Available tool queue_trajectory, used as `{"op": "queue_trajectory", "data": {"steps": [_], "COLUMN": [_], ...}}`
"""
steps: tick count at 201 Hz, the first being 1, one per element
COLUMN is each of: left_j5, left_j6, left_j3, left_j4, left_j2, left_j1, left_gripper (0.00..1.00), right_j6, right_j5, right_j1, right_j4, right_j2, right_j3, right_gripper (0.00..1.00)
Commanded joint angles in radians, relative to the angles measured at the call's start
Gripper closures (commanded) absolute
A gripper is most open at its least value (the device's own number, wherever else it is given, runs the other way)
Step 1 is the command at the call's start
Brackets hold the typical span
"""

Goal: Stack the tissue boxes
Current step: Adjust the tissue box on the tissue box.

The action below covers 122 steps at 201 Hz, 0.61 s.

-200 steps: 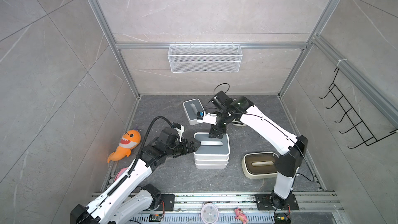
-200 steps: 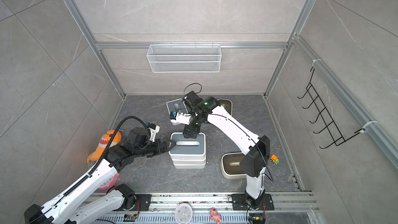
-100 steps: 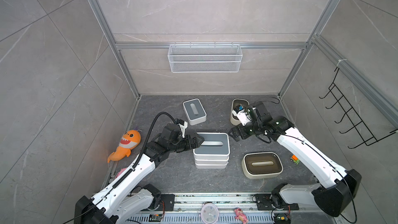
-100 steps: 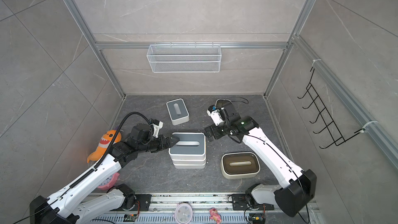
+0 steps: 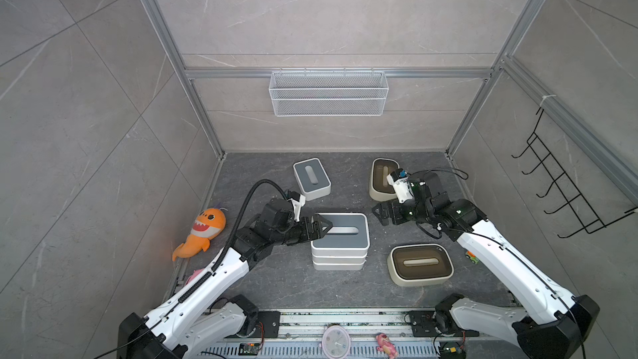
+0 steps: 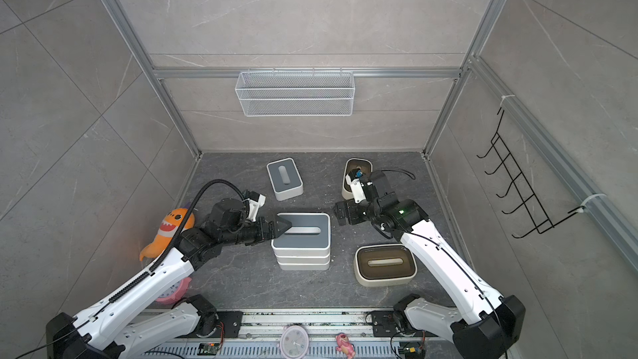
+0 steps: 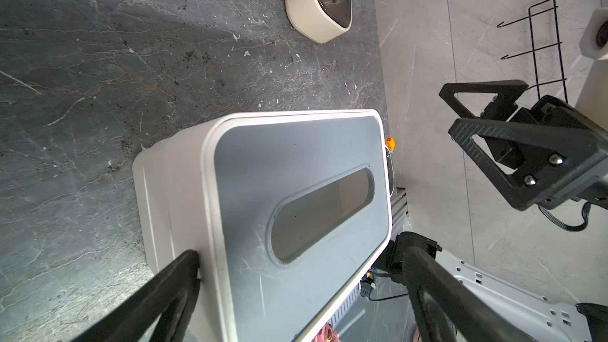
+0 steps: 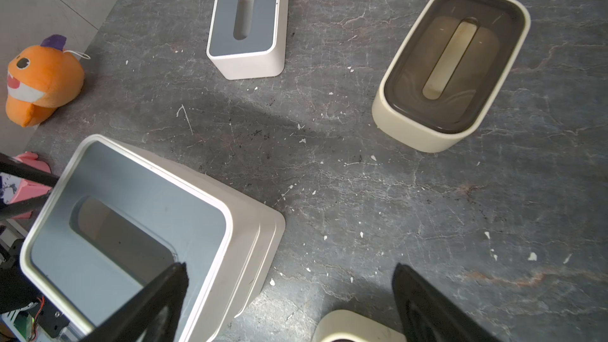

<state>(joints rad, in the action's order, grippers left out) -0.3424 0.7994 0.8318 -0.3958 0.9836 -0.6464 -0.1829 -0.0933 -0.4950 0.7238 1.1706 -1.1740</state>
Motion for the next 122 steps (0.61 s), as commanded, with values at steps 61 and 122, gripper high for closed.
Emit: {"op": "queue_trajectory", "data": {"steps": [61,122], "left_j5": [0.067,0.13], "left_j6": [-0.011,-0.042], "left_j3": [0.036,0.08], "left_j4": [-0.059,-0.121], "left_j2": [-0.031,-0.005], "left_j1": [-0.015,-0.014], "left_gripper": [0.01,0.01], "right_j6": [-0.016,-0.033], "right_j5": [-0.039,-0.083], "right_j1": [0.007,0.009], "right_j4": [-0.016,-0.066], "right_j2": [-0.034,-0.051], "right_j3": [0.025,0.079], "right_gripper": [0.0,0.0]}}
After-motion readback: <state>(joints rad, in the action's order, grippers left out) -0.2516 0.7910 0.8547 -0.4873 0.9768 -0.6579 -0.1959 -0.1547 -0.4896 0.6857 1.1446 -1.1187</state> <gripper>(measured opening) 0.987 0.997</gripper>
